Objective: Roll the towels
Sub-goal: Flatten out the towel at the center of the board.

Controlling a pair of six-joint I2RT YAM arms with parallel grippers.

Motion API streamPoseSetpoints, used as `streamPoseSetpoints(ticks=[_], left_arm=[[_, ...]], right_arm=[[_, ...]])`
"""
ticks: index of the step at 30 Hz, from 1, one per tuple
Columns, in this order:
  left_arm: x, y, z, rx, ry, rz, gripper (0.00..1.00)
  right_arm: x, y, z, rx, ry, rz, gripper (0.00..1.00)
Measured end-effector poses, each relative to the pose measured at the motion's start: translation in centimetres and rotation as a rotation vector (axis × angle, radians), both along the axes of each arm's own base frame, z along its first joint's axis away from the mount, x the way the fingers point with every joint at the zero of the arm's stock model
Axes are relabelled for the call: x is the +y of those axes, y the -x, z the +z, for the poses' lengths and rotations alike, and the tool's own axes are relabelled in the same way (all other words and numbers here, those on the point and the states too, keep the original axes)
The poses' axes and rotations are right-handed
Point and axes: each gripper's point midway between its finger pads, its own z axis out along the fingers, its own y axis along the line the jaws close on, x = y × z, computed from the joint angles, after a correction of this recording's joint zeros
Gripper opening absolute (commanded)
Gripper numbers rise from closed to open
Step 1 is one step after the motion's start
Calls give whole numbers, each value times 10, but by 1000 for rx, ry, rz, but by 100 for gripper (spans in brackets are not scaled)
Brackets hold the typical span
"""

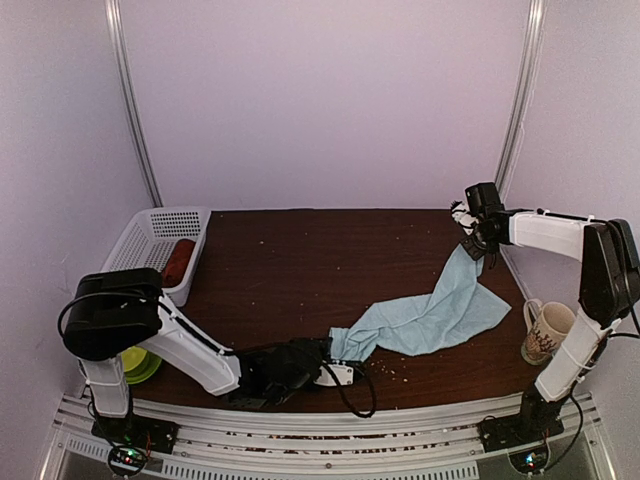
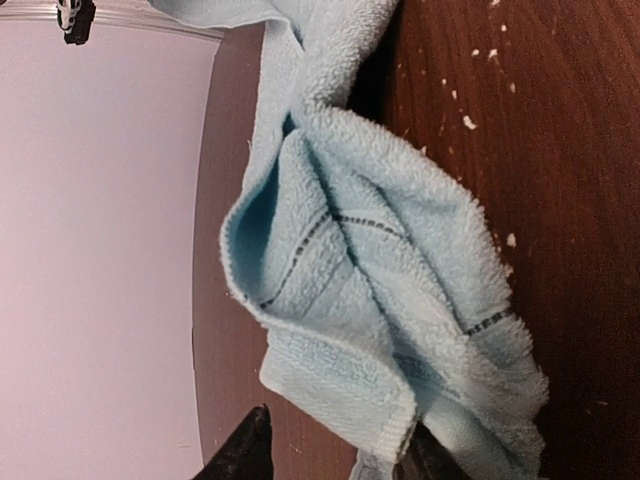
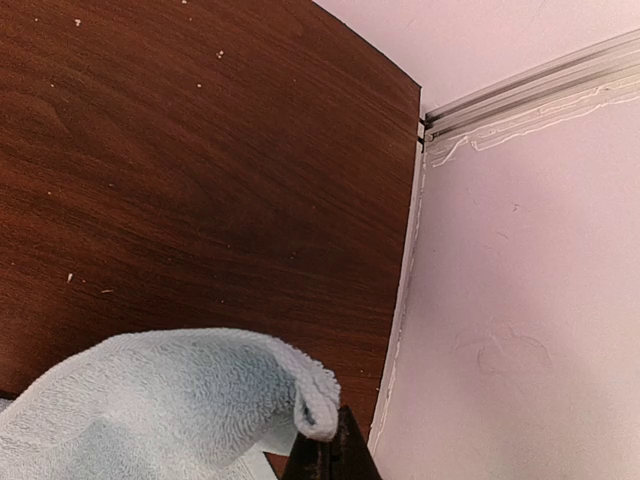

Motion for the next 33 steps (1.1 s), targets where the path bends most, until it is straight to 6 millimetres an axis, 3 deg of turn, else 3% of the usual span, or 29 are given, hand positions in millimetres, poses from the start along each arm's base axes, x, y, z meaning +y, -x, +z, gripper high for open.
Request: streamPoseSetpoints(ticks=[7, 11, 22, 24, 33], left_arm=[[-5, 11, 0, -3, -1, -25, 41], [-6, 13, -3, -11, -6, -28, 30], [-1, 9, -16, -36, -45, -2, 14], [-1, 9, -16, -36, -45, -2, 0], [-6, 10, -14, -16, -19, -2, 0]], right_arm=[[1, 1, 0, 7, -5, 5, 0], [2, 0, 0, 9, -9, 10, 0], [4, 1, -2, 16, -17, 17, 0], [4, 1, -2, 16, -17, 18, 0], [5, 1, -2, 17, -20, 21, 0]])
